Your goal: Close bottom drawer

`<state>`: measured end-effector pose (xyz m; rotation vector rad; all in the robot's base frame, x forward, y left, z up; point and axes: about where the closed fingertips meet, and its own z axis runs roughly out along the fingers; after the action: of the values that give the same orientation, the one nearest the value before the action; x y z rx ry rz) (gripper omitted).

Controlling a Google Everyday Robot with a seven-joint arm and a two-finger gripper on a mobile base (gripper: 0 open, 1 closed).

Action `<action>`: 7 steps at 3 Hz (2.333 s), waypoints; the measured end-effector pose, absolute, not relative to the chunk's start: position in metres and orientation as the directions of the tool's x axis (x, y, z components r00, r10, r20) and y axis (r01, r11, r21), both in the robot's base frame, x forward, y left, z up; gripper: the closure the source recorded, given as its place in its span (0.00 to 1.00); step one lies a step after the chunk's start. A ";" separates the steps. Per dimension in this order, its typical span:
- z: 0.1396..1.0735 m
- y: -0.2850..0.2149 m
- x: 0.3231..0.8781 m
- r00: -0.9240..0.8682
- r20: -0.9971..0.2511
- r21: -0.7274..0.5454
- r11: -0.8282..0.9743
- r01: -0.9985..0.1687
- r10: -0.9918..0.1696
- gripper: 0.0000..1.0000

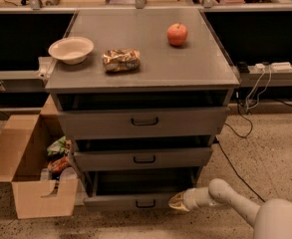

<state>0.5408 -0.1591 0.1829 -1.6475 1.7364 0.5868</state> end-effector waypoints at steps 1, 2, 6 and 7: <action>0.185 -0.167 0.558 0.015 -0.733 -0.143 0.133 -0.981 -0.680 1.00; 0.185 -0.167 0.558 0.015 -0.733 -0.143 0.133 -0.981 -0.680 1.00; 0.176 -0.178 0.573 0.000 -0.716 -0.182 0.186 -0.966 -0.698 1.00; 0.174 -0.178 0.572 -0.002 -0.716 -0.181 0.189 -0.965 -0.698 1.00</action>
Offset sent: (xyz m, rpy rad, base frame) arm 0.1451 -0.0619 0.0209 0.1005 -0.1526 -0.2051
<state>0.5724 -0.1777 0.1741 -1.5713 1.7623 0.4810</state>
